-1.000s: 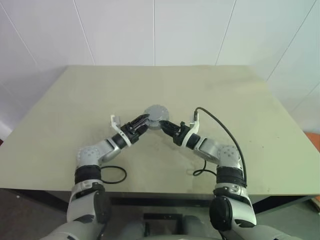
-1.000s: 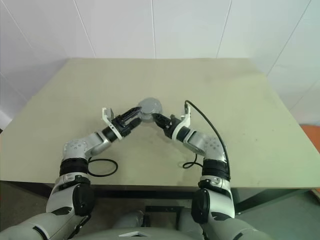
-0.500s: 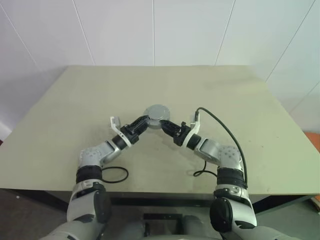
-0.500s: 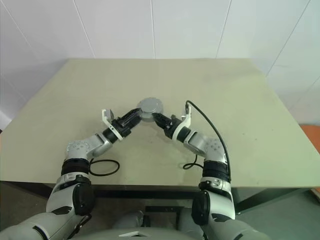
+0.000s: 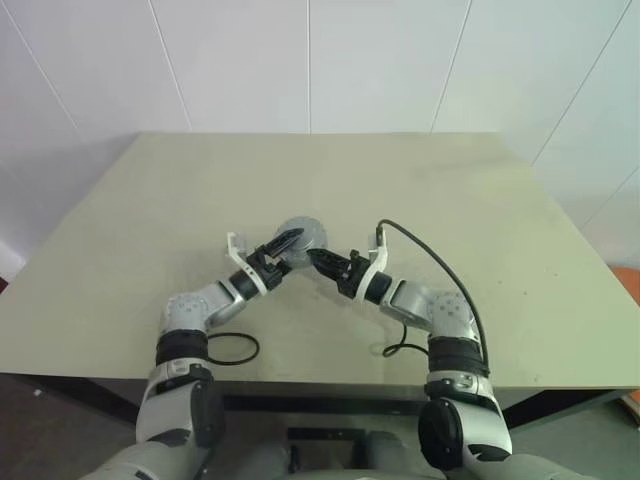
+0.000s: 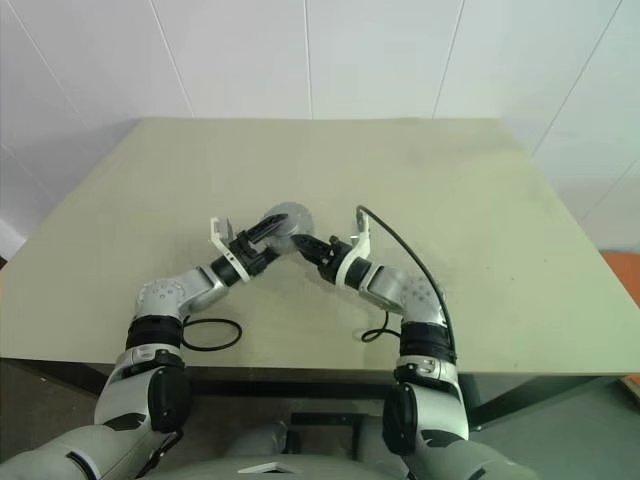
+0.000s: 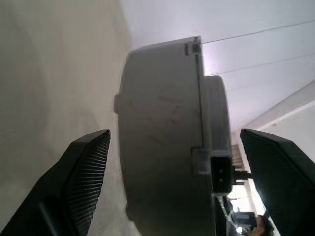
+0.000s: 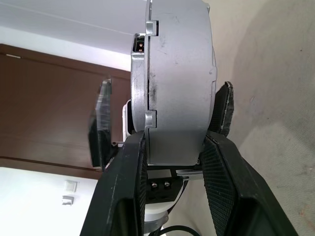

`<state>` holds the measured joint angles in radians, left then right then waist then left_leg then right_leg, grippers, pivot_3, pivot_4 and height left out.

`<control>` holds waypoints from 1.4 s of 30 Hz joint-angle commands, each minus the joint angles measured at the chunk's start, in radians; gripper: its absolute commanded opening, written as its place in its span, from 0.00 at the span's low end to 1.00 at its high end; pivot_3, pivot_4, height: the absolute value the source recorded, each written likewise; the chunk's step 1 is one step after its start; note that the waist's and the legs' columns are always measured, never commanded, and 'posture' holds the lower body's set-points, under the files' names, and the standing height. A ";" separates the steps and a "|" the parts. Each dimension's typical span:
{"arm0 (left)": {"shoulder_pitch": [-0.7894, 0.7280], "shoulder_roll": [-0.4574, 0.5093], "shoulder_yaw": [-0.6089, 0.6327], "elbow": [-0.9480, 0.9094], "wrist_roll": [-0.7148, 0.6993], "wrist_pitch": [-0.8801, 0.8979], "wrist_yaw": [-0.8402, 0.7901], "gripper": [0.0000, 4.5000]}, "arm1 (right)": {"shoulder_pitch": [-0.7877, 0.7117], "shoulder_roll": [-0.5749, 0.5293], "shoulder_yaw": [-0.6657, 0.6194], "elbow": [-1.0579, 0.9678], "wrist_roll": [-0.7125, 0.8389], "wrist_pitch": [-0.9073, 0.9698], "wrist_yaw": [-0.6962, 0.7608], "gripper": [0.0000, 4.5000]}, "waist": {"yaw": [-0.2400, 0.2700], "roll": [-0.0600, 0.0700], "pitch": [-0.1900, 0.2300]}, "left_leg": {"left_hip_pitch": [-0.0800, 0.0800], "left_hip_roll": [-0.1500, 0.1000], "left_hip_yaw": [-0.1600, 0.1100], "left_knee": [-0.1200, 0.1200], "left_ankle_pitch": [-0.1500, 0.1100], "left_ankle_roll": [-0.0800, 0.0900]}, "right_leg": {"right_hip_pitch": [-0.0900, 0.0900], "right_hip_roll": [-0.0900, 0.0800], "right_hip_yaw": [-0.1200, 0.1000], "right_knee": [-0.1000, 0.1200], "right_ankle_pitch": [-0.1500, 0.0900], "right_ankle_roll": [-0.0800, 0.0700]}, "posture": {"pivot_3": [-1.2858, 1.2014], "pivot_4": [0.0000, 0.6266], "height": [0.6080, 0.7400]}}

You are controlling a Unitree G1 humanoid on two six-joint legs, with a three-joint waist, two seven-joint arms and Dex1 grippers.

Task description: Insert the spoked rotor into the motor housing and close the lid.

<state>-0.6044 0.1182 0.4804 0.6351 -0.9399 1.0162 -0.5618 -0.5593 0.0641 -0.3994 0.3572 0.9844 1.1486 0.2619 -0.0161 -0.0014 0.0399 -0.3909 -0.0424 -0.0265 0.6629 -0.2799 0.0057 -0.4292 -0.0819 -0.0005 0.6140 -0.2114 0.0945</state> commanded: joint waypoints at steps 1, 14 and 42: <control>-0.034 -0.004 -0.013 -0.018 0.012 -0.031 -0.019 0.96 | -0.026 0.006 -0.002 -0.040 0.035 -0.016 0.032 0.30 | -0.001 0.000 0.000 | 0.000 0.000 0.000 0.000 0.000 0.000 | 0.000 0.000 0.000 0.000 0.000 0.000 | 0.52 0.00 1.00; -0.033 -0.028 -0.018 -0.029 0.036 -0.072 -0.013 0.48 | -0.023 0.010 0.016 -0.080 0.037 -0.052 0.075 0.63 | -0.001 0.000 0.000 | 0.000 0.000 0.000 0.000 0.000 0.000 | 0.000 0.000 0.000 0.000 0.000 0.000 | 0.52 0.00 1.00; -0.103 -0.093 0.149 0.172 0.179 -0.924 0.139 0.48 | 0.050 -0.078 0.441 -0.170 -0.445 -0.405 0.183 1.00 | 0.001 -0.001 -0.001 | 0.001 0.000 0.000 0.001 0.000 0.000 | 0.000 0.002 0.000 0.000 0.001 0.000 | 0.52 0.00 1.00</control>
<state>-0.6651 0.0049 0.6157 0.8214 -0.7710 0.1728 -0.4159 -0.5015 -0.0108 0.0346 0.2215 0.5513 0.7704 0.4263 -0.0149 -0.0027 0.0393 -0.3901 -0.0423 -0.0261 0.6637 -0.2798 0.0059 -0.4290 -0.0795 -0.0006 0.6143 -0.2109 0.0942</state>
